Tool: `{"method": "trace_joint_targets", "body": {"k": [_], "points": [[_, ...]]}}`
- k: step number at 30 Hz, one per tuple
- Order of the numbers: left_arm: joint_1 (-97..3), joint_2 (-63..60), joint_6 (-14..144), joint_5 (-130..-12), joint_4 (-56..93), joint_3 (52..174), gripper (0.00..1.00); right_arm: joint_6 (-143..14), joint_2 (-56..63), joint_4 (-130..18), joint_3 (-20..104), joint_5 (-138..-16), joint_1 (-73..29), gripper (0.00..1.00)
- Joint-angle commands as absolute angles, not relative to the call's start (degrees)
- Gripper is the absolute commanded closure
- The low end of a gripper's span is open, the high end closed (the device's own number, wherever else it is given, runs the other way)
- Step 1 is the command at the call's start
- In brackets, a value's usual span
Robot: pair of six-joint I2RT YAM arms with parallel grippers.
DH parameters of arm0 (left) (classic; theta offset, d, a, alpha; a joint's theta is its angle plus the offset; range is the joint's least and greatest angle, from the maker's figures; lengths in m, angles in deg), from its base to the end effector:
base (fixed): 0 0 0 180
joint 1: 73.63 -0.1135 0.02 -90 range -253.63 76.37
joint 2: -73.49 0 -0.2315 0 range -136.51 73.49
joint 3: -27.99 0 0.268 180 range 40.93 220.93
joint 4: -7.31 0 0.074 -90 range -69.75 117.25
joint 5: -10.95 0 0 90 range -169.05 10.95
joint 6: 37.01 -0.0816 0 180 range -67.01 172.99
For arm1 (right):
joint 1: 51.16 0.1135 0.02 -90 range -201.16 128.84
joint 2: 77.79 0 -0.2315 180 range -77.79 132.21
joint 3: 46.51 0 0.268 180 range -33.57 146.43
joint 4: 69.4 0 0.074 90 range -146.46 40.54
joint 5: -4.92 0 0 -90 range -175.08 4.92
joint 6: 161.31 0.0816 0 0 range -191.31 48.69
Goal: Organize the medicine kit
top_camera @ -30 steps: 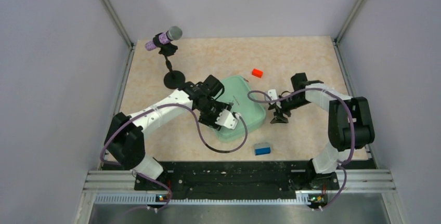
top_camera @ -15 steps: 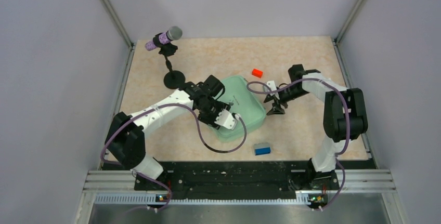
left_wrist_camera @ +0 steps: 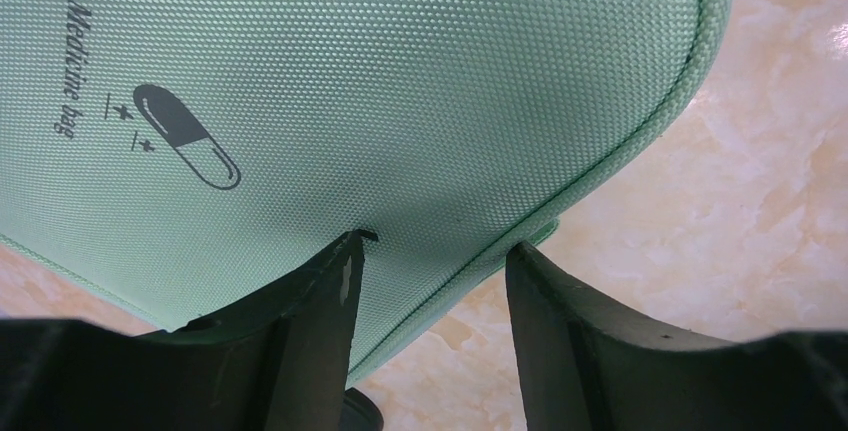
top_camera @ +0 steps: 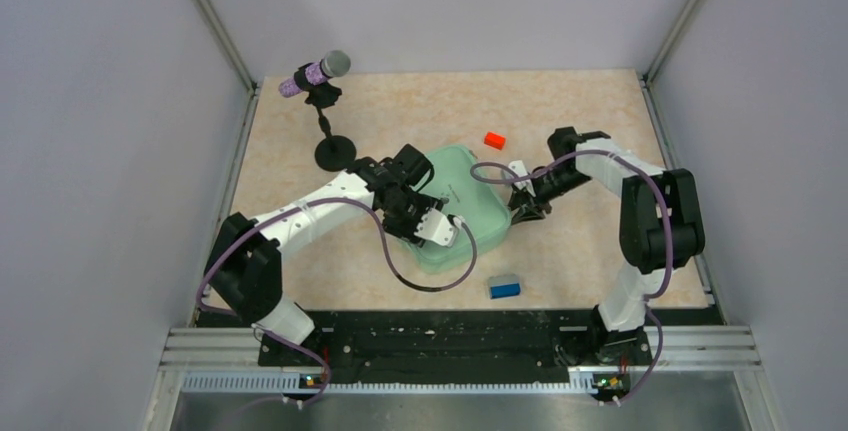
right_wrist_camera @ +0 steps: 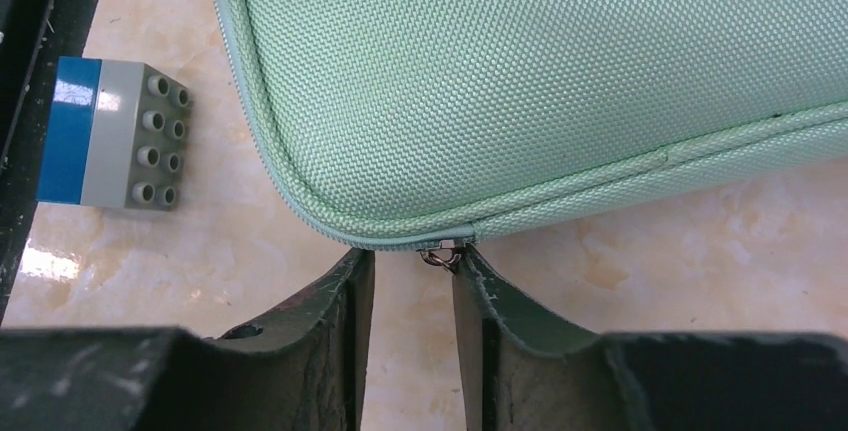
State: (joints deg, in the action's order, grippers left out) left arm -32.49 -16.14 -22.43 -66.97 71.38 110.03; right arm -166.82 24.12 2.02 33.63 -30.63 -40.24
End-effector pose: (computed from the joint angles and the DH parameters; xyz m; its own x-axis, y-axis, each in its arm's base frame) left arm 0.2392 -0.2316 0.1636 0.4907 0.8280 -0.2715 0.8663 -0.4299 0.2545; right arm 0.2917 0.1239 0.1194 0.1595 -0.5586 -0.8139 -0.9695 -0.2439 -0.0226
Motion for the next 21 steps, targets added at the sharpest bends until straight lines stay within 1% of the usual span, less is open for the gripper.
{"method": "trace_joint_targets", "body": {"k": [1, 8, 10, 12, 16, 21], "points": [[-32.41, -17.53, -21.53, -67.15, 66.14, 110.69, 0.42, -167.85, 24.78, 6.09, 36.88, -25.36, -39.58, 0.72], [-32.41, -16.80, -20.31, -66.84, 65.58, 110.26, 0.42, -164.26, 23.79, 5.80, 36.53, -25.63, -39.83, 0.88], [-32.41, -16.33, -19.70, -66.68, 65.37, 110.07, 0.42, -161.55, 22.92, 4.07, 35.87, -25.65, -39.94, 0.93], [-32.37, -15.57, -19.07, -66.49, 65.02, 109.68, 0.42, -156.48, 21.18, -0.44, 34.06, -26.67, -39.93, 1.00], [-32.41, -12.95, -18.88, -66.42, 65.79, 108.78, 0.41, -140.98, 15.95, -16.21, 27.91, -32.62, -39.93, 1.00], [-32.40, -9.28, -18.85, -67.06, 65.76, 107.08, 0.39, -131.74, 10.89, -25.27, 25.06, -41.95, -39.06, 1.00]]}}
